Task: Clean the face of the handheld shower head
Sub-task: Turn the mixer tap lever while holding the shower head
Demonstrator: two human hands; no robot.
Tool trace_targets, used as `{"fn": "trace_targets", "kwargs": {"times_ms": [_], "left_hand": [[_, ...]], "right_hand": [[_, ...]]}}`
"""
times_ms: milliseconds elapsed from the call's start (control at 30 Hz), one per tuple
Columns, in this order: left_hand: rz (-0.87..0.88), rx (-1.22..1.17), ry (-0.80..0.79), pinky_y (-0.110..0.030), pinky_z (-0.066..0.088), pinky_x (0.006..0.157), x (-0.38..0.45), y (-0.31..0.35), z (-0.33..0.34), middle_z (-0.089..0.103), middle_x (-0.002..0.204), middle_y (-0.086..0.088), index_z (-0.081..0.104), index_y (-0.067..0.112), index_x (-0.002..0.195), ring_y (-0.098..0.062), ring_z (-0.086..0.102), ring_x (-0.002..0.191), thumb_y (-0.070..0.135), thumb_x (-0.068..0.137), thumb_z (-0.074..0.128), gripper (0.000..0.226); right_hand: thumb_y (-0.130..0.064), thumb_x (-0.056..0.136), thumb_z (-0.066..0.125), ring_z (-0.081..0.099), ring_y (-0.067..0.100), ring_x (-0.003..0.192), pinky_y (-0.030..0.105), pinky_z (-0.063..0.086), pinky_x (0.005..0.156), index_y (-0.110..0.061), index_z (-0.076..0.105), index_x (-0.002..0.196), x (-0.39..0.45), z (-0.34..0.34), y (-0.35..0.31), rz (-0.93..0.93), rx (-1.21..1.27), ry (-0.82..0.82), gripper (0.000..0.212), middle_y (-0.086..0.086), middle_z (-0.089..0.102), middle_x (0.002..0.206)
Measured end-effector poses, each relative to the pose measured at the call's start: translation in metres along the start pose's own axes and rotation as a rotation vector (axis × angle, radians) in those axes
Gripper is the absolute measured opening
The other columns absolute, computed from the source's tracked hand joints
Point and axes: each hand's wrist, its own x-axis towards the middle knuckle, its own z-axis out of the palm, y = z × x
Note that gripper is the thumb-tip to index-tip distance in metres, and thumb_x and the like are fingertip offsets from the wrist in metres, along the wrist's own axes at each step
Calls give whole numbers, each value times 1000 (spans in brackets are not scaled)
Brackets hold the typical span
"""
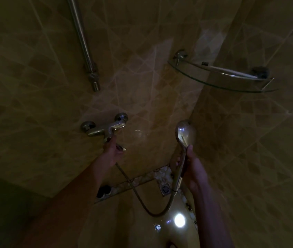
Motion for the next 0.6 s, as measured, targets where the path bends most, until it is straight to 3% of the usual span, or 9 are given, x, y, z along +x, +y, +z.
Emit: {"fn": "trace_targets", "kwargs": {"times_ms": [67,167,300,367,500,600], "left_hand": [[-1,16,-4,-36,49,61,3,-2,-1,49,65,-13,51,5,72,-26,53,60,61,83,54,57],[12,30,16,-36,49,68,5,-2,-3,51,64,-12,52,7,71,-26,54,62,63,81,55,56],[23,40,22,-32,45,61,5,-4,-2,47,34,-4,47,7,65,-21,47,50,60,86,50,57],[26,59,22,-30,44,62,5,-4,-2,45,30,-2,45,8,61,-18,46,43,61,86,49,59],[19,50,21,-36,47,72,9,-3,-4,44,54,-11,47,7,66,-22,46,51,61,83,54,57],[21,60,7,-43,48,86,13,-5,-4,46,61,-14,49,4,66,-26,50,58,62,81,54,60]], "right_hand": [[-48,94,47,47,15,60,28,39,60,-12,59,86,-5,2,-3,2,-20,0,38,3,50,66],[-46,95,47,45,15,59,28,39,60,-12,59,86,-9,3,-5,0,-11,-2,37,4,48,67],[-47,95,48,49,14,58,26,43,61,-12,61,91,-10,-3,-5,2,-12,7,37,3,51,65],[-49,93,49,49,15,60,27,43,63,-12,61,93,-9,-6,-5,12,-9,6,38,4,51,66],[-47,93,50,48,14,61,27,43,64,-12,61,94,-9,-10,-6,3,11,11,38,4,50,68],[-46,94,49,48,15,62,27,43,64,-10,61,94,-12,-13,-9,2,10,14,38,4,51,68]]}}
